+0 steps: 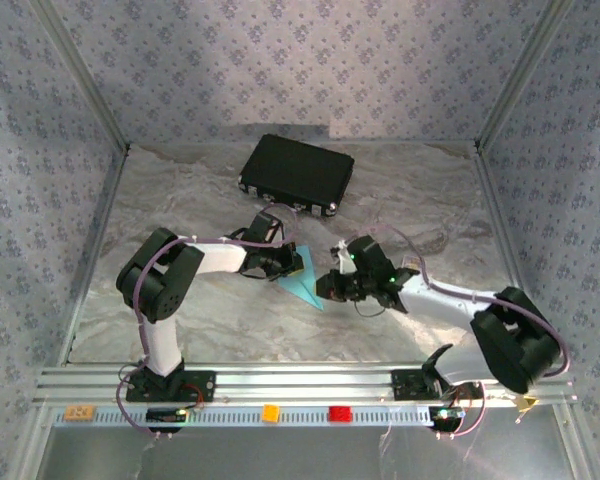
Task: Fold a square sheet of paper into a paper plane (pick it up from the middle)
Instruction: Fourth fold the wing at the center of the table.
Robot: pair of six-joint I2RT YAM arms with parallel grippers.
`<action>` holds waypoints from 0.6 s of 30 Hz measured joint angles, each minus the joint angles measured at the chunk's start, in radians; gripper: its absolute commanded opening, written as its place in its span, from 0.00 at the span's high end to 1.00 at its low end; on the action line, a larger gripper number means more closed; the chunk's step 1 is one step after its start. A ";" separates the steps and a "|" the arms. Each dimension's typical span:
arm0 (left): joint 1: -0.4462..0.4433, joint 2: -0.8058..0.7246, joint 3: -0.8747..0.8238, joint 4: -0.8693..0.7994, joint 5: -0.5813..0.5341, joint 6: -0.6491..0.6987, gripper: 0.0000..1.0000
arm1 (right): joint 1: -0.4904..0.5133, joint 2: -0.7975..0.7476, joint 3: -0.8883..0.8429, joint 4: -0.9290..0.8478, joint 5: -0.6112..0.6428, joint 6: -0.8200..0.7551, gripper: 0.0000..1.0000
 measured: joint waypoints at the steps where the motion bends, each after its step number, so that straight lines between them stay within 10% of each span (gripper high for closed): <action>1: 0.000 0.000 0.000 0.000 0.000 0.000 0.98 | 0.000 0.034 0.027 0.000 0.005 -0.001 0.94; 18: 0.000 0.000 0.000 0.000 0.000 0.000 0.98 | -0.001 0.365 0.219 -0.027 0.038 -0.010 0.96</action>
